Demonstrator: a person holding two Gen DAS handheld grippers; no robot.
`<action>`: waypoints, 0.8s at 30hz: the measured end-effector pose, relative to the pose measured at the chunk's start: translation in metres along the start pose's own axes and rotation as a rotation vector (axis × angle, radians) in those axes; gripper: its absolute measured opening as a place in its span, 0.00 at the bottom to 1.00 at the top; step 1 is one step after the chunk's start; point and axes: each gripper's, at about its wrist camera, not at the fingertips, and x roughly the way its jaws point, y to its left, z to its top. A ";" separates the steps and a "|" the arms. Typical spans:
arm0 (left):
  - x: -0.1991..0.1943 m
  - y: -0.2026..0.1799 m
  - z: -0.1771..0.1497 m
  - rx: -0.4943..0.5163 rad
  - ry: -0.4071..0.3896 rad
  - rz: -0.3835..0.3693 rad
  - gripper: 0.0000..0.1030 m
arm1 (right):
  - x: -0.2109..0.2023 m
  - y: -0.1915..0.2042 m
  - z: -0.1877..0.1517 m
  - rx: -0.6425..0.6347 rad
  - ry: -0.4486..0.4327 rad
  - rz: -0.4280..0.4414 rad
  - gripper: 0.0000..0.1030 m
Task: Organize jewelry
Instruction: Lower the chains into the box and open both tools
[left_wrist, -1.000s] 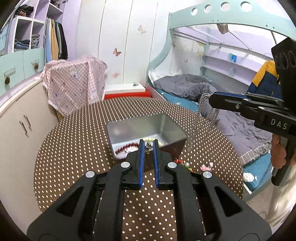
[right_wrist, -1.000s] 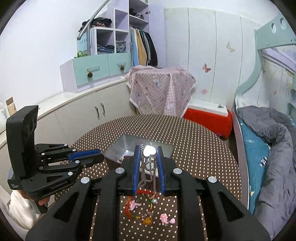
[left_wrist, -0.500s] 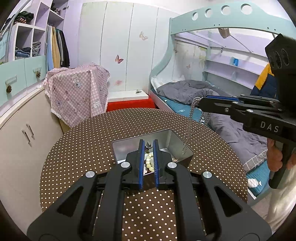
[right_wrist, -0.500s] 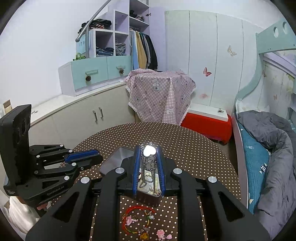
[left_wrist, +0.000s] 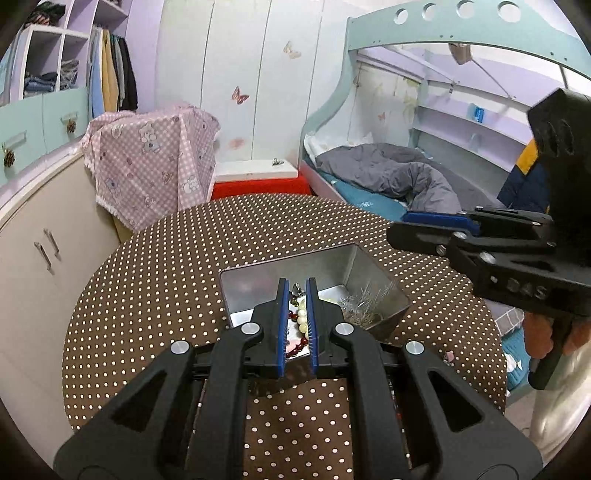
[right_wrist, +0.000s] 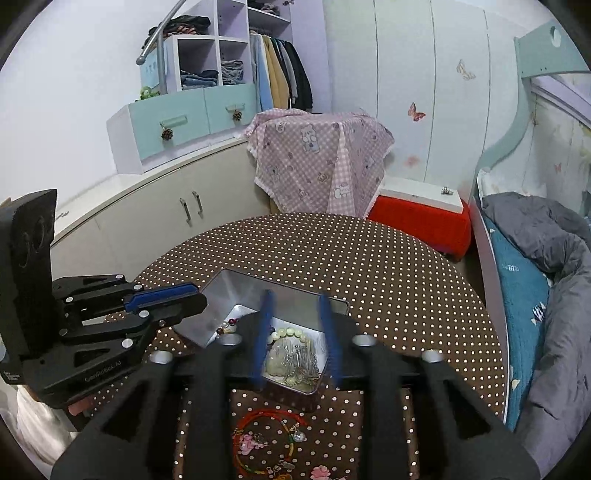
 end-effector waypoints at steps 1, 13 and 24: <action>0.002 0.001 0.000 -0.005 0.006 0.005 0.10 | 0.000 -0.002 -0.001 0.005 -0.005 -0.010 0.55; 0.014 0.007 -0.004 -0.037 0.074 0.044 0.10 | -0.004 -0.011 -0.009 0.035 0.013 -0.050 0.64; 0.006 0.007 -0.003 -0.050 0.059 0.075 0.70 | -0.003 -0.011 -0.010 0.040 0.016 -0.060 0.72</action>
